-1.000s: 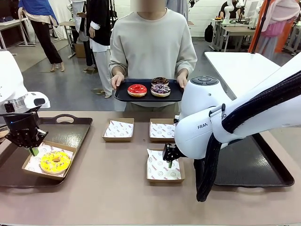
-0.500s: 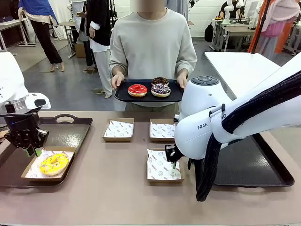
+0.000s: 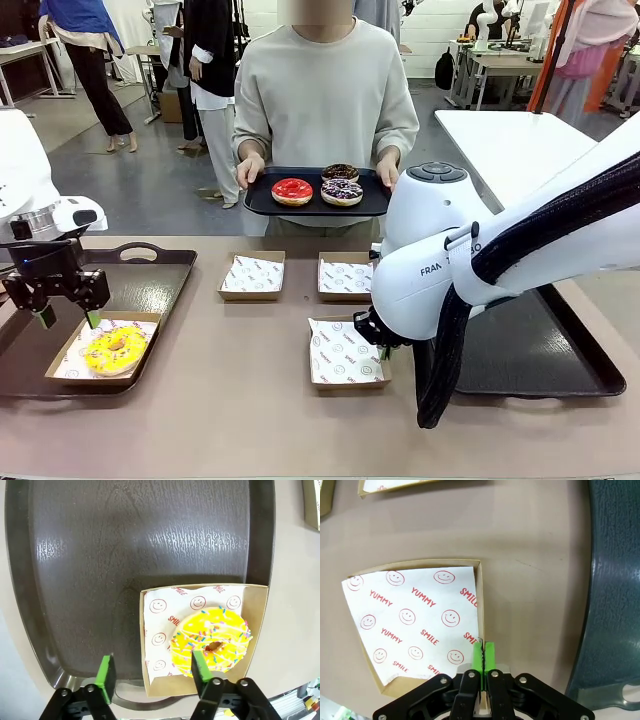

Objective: Individually package the donuts and arrange them on the tray.
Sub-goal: Place the picked Paper togo box on the Handle tray while simultaneously picking up another Paper togo box from the table with the other hand.

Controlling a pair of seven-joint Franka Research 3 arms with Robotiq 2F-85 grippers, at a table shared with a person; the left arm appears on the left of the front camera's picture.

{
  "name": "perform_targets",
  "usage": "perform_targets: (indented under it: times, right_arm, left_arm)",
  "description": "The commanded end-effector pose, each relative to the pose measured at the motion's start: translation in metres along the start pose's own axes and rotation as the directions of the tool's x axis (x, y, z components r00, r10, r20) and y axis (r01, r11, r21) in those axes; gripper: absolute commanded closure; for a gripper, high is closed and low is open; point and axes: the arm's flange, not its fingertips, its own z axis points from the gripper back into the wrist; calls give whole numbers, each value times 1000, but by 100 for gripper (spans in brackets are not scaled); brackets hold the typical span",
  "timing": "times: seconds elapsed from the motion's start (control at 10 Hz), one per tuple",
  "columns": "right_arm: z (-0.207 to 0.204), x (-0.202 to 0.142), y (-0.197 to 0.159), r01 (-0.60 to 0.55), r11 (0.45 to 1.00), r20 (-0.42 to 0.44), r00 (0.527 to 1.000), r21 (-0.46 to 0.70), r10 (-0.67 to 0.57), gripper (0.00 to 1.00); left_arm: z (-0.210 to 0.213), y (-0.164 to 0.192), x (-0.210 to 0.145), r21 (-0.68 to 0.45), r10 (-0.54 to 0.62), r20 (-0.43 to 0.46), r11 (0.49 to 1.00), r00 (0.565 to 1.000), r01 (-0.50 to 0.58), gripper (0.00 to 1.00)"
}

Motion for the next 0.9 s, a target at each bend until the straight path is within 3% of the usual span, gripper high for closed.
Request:
perform_targets:
  times: [0.0,0.3,0.4,0.6,0.8]
  right_arm:
    - [-6,-4,0,19,1000,18,1000,14,-20,100]
    - [-4,-6,4,-8,1000,17,1000,-8,8,100]
    - [7,-8,8,-14,999,8,1000,-32,14,100]
    - [48,-10,14,-28,1000,34,999,-12,28,100]
    - [88,-1,21,-29,1000,73,997,3,28,100]
  left_arm:
    - [2,2,-1,-2,12,14,1000,1000,-12,0]
    - [5,4,-1,-42,10,7,999,1000,-9,0]
    - [14,7,-2,-205,-47,27,977,999,51,2]
    - [56,36,-16,-531,-61,96,841,994,103,2]
    - [91,76,-36,-698,-15,179,703,984,138,2]
